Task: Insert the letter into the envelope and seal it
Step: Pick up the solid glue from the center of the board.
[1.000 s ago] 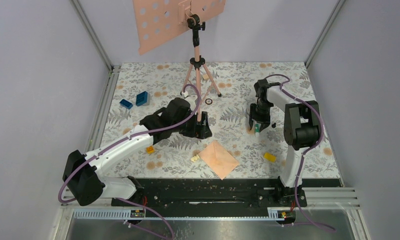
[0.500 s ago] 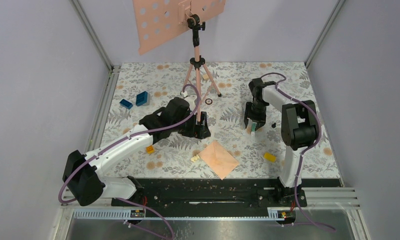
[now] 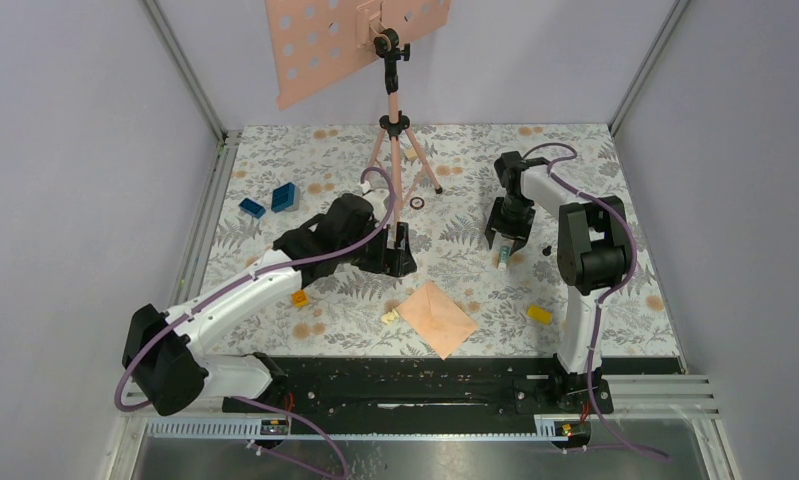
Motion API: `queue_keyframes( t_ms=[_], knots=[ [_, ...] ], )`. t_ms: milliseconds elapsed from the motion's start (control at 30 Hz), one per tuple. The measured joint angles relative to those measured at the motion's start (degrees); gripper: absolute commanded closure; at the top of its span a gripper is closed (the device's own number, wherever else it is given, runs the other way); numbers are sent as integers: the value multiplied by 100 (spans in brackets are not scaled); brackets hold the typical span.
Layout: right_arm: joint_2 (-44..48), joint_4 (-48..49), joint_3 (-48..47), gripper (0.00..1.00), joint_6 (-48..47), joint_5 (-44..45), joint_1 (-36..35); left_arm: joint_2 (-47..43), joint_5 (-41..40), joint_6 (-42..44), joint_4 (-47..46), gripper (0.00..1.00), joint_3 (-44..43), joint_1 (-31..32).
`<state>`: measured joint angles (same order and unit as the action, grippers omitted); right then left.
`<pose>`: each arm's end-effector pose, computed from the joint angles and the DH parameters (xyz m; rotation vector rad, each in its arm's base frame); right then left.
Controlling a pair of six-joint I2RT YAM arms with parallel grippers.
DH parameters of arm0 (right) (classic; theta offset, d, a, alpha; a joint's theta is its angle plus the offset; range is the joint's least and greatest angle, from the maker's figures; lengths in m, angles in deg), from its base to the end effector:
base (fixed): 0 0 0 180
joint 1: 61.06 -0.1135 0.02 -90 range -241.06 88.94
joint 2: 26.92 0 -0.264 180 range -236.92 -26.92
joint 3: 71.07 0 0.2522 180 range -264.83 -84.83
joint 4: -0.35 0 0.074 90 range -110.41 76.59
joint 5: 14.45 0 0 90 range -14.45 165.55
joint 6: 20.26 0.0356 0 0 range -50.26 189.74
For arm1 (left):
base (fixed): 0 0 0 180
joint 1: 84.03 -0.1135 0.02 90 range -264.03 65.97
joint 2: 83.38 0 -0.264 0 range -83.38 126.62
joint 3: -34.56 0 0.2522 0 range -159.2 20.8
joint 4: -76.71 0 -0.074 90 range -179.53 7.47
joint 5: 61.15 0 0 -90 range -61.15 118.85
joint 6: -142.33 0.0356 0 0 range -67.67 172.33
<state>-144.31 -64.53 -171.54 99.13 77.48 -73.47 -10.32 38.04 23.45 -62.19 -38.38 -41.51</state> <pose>0.3893 0.0844 0.1660 0.4459 2.9624 0.0295 0.2006 -0.1917 0.2936 0.3749 2.3922 -0.7982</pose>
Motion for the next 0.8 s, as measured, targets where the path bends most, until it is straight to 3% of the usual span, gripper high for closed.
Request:
queue_keyframes(
  t_ms=[467, 800],
  knots=[
    [0, 85, 116, 37, 481, -9, -63, -223, 4, 190, 15, 19, 249, -160],
    [0, 186, 116, 41, 671, -111, -208, -415, 33, 216, 20, 19, 461, -317]
  ],
)
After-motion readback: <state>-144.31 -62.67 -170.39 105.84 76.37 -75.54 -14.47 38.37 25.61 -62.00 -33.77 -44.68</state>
